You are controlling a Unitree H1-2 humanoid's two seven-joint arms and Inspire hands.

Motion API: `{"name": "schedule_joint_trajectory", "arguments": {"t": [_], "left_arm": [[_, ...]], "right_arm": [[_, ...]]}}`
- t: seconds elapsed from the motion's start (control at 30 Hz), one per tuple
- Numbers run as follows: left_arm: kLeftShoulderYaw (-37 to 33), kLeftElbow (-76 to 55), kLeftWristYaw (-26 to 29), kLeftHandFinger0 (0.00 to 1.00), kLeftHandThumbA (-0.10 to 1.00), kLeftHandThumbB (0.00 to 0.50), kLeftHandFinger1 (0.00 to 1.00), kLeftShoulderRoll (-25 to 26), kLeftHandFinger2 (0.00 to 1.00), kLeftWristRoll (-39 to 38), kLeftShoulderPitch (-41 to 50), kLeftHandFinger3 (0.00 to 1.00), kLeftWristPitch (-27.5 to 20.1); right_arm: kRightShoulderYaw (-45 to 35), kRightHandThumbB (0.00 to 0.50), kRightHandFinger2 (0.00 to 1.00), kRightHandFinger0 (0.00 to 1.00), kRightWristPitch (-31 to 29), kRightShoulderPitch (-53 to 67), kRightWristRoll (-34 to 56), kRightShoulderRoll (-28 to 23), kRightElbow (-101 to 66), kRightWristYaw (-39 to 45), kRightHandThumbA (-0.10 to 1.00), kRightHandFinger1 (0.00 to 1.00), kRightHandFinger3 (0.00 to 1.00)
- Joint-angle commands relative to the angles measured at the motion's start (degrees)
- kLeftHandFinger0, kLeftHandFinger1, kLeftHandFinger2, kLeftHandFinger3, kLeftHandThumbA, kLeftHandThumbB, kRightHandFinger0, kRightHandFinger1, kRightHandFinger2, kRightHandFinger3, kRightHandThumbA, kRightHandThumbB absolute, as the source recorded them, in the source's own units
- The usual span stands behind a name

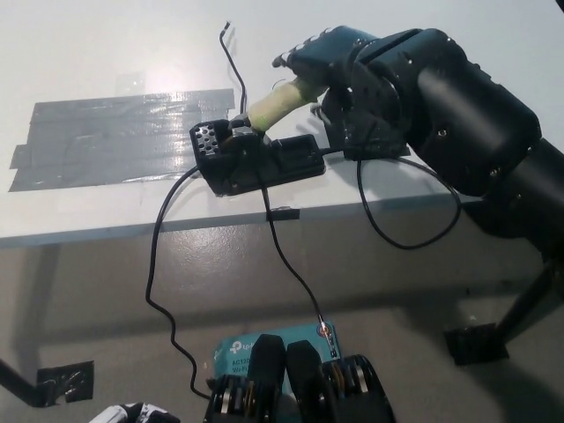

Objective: The robot uses its right hand to grab the soldering gun kept on the middle of the table and pulls it out of its base and keep it on the right side of the base

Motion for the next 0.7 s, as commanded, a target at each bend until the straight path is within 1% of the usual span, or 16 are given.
{"name": "schedule_joint_trajectory", "arguments": {"t": [0.0, 0.1, 0.13, 0.17, 0.2, 0.27, 0.3, 0.33, 0.37, 0.4, 0.43, 0.5, 0.57, 0.6, 0.63, 0.67], "left_arm": [[-0.3, -0.3, -1.6, 0.61, 0.07, 0.2, 0.69, 1.9, 0.71, 0.2, 0.5, 0.61, 0.2], [-0.9, -0.1, -1.9, 0.64, 0.07, 0.179, 0.71, 2.7, 0.73, 0.7, 0.2, 0.63, -0.4], [-1.0, -0.4, -1.8, 0.61, 0.06, 0.188, 0.68, 2.8, 0.72, 0.7, 0.1, 0.64, 0.1], [-1.2, -0.6, -1.8, 0.57, 0.06, 0.194, 0.65, 2.8, 0.69, 0.6, 0.1, 0.63, 0.4], [-1.4, -0.6, -1.8, 0.59, 0.05, 0.196, 0.66, 2.8, 0.67, 0.6, 0.2, 0.62, 0.4], [-2.2, -0.9, -2.1, 0.64, 0.07, 0.213, 0.7, 3.1, 0.68, 0.9, 0.4, 0.63, 0.5], [-2.5, -0.9, -2.1, 0.65, 0.08, 0.225, 0.71, 3.4, 0.69, 1.1, 0.3, 0.63, 0.4], [-2.7, -0.9, -2.1, 0.66, 0.08, 0.237, 0.71, 3.4, 0.68, 1.1, 0.3, 0.62, 0.8], [-2.8, -0.9, -2.1, 0.66, 0.08, 0.239, 0.7, 3.4, 0.68, 1.2, 0.2, 0.61, 1.0], [-3.3, -0.9, -2.3, 0.69, 0.11, 0.228, 0.75, 3.7, 0.72, 1.8, 0.1, 0.63, 0.8], [-3.5, -0.9, -2.3, 0.71, 0.12, 0.226, 0.76, 3.7, 0.74, 1.9, 0.0, 0.63, 0.8], [-4.4, -1.0, -2.2, 0.72, 0.15, 0.232, 0.79, 4.0, 0.77, 3.1, -0.4, 0.67, 0.5], [-4.9, -0.6, -2.0, 0.68, 0.12, 0.227, 0.75, 3.9, 0.74, 3.7, -0.6, 0.66, 0.0], [-4.9, -0.3, -2.0, 0.68, 0.11, 0.262, 0.75, 3.8, 0.73, 3.7, -0.7, 0.66, -0.1], [-5.0, -0.3, -1.9, 0.66, 0.09, 0.31, 0.72, 3.9, 0.7, 4.0, -0.7, 0.61, 0.0], [-5.1, -0.3, -1.9, 0.66, 0.09, 0.346, 0.71, 3.8, 0.69, 4.1, -0.7, 0.6, 0.1]], "right_arm": [[-1.6, 0.355, 1.0, 1.0, 1.5, -1.0, -0.3, -0.9, -3.6, 2.9, 0.59, 1.0, 1.0], [-2.2, 0.351, 1.0, 1.0, 1.0, -0.1, -0.1, -1.2, -5.4, 3.3, 0.56, 1.0, 1.0], [-2.4, 0.354, 1.0, 1.0, 1.0, 0.3, 0.0, -1.4, -6.0, 3.6, 0.57, 1.0, 1.0], [-2.6, 0.353, 1.0, 1.0, 1.4, 0.6, 0.1, -1.6, -6.5, 4.2, 0.59, 1.0, 1.0], [-2.5, 0.368, 1.0, 1.0, 1.4, 1.0, -0.2, -1.8, -6.9, 4.7, 0.62, 1.0, 1.0], [-2.1, 0.407, 1.0, 1.0, 0.9, 2.0, -0.9, -2.5, -6.8, 4.8, 0.68, 1.0, 1.0], [-1.9, 0.381, 1.0, 1.0, 0.9, 2.2, -1.4, -2.7, -6.7, 4.8, 0.58, 1.0, 1.0], [-1.6, 0.408, 1.0, 1.0, 1.3, 2.5, -2.0, -2.7, -5.5, 4.6, 0.58, 1.0, 1.0], [-1.5, 0.41, 1.0, 1.0, 1.4, 2.6, -2.2, -2.6, -4.6, 4.6, 0.57, 1.0, 1.0], [-1.5, 0.394, 1.0, 1.0, 1.5, 3.3, -3.0, -2.8, -3.9, 2.7, 0.5, 1.0, 1.0], [-1.6, 0.399, 1.0, 1.0, 1.5, 3.4, -3.1, -2.9, -4.0, 2.6, 0.46, 1.0, 1.0], [-0.4, 0.365, 1.0, 1.0, 0.5, 3.8, -5.6, -3.2, -2.8, 0.1, 0.48, 1.0, 1.0], [0.3, 0.345, 1.0, 1.0, -0.4, 4.1, -7.6, -3.5, -2.1, -2.5, 0.49, 1.0, 1.0], [0.5, 0.343, 1.0, 1.0, -0.5, 4.1, -8.0, -3.5, -1.9, -3.1, 0.5, 1.0, 1.0], [0.9, 0.332, 1.0, 1.0, -0.7, 4.2, -9.0, -3.2, -1.3, -4.6, 0.49, 1.0, 1.0], [0.9, 0.33, 1.0, 1.0, -0.7, 4.3, -9.2, -3.3, -1.3, -4.8, 0.49, 1.0, 1.0]]}}
